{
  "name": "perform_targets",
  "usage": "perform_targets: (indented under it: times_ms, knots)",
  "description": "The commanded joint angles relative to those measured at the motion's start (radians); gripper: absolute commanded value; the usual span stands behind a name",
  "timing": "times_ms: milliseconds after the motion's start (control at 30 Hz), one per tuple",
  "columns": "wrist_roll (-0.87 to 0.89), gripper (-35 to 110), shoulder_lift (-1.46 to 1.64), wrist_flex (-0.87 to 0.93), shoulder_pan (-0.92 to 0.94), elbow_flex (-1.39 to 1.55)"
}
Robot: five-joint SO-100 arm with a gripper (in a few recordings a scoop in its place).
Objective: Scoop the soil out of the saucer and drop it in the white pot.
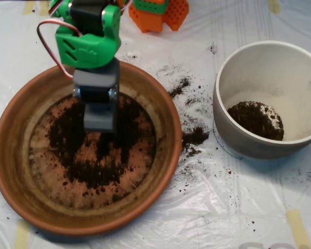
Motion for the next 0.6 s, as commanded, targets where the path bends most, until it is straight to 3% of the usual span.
perform_targets:
  times_ms: [0, 300, 567]
  knots:
    - [-0.028, 0, 0.222, 0.006, -0.051, 0.051]
    - [-0.043, 0, 0.472, 0.021, -0.206, 0.179]
    - [0.002, 0, 0.526, 0.132, -0.345, 0.029]
